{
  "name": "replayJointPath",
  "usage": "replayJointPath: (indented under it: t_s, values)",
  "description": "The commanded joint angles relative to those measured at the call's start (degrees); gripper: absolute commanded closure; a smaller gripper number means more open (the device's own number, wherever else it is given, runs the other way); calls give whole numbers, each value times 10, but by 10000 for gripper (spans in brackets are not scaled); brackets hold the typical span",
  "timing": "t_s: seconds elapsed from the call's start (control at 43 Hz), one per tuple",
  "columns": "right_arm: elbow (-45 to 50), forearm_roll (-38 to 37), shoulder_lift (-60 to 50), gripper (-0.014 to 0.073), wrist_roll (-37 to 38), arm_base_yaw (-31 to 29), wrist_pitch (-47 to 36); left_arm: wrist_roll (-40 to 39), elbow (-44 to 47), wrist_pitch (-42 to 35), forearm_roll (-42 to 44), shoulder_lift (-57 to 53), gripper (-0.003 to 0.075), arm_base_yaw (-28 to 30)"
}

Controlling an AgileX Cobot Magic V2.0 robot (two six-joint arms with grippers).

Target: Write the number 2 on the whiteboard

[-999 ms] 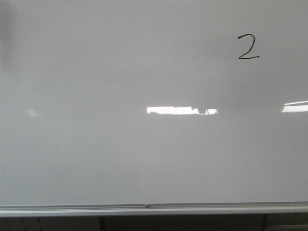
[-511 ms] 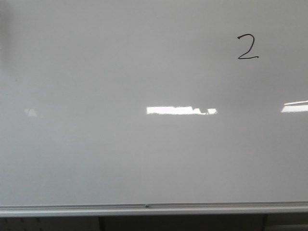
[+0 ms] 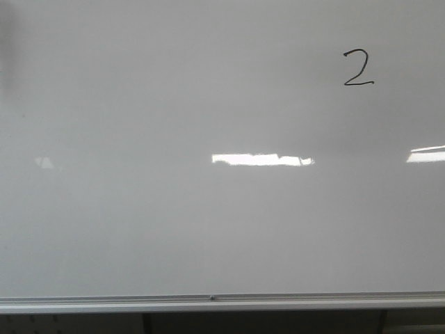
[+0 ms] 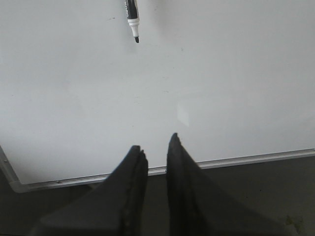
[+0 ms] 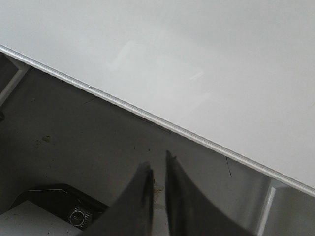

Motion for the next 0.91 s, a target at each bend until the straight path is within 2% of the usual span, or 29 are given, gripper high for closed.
replayJointPath:
  t_s: [0.0, 0.046, 0.697, 0.883]
  values:
    - [-17, -6, -2, 638, 0, 0, -36, -7, -16, -42, -6, 0, 740, -5]
    - [-17, -6, -2, 666, 0, 0, -38, -7, -16, -45, -6, 0, 741, -5]
    - [-17, -6, -2, 662, 0, 0, -47, -7, -16, -52, -7, 0, 741, -5]
    - [-17, -6, -2, 662, 0, 0, -47, -7, -9, -58, -11, -42, 741, -4]
